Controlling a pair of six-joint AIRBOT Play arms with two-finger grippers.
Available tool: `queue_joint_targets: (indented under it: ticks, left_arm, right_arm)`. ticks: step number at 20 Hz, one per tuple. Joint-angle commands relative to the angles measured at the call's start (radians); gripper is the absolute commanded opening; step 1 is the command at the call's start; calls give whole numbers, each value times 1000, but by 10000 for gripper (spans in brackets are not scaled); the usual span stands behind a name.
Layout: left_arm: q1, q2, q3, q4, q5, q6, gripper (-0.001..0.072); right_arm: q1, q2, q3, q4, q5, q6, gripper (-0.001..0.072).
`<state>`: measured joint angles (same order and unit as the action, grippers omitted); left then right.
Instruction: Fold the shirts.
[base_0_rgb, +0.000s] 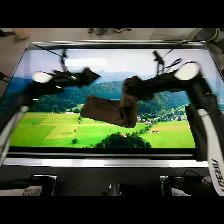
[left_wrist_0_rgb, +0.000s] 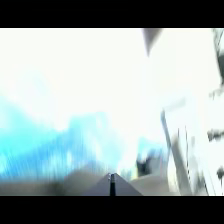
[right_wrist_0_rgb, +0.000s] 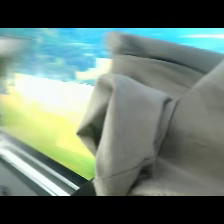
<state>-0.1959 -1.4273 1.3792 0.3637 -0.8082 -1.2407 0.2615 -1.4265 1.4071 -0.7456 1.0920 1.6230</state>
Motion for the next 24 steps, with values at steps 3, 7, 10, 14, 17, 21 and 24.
queue_joint_targets:
  ticks: [3,7,10,14,17,21,24]
  left_arm:
    - [214,381,1,75,-19,-35,27]
    - [230,497,1,184,-62,-36,27]
    - [234,502,0,350,-137,-92,27]
    - [234,492,-37,524,-154,-185,28]
    - [224,492,-84,524,-155,-191,28]
    - [217,493,-105,524,-203,-211,28]
    - [217,494,-105,524,-213,-211,28]
  right_arm:
    - [222,-351,21,463,-282,-120,423]
    - [143,-346,21,562,-196,-211,672]
    - [-23,-214,21,314,-67,-158,671]
    - [-233,-113,14,-373,180,85,642]
    - [-241,-137,-105,-346,208,27,636]
    - [-138,-226,-162,-150,82,-82,654]
    - [-70,-290,-162,-88,2,-94,652]
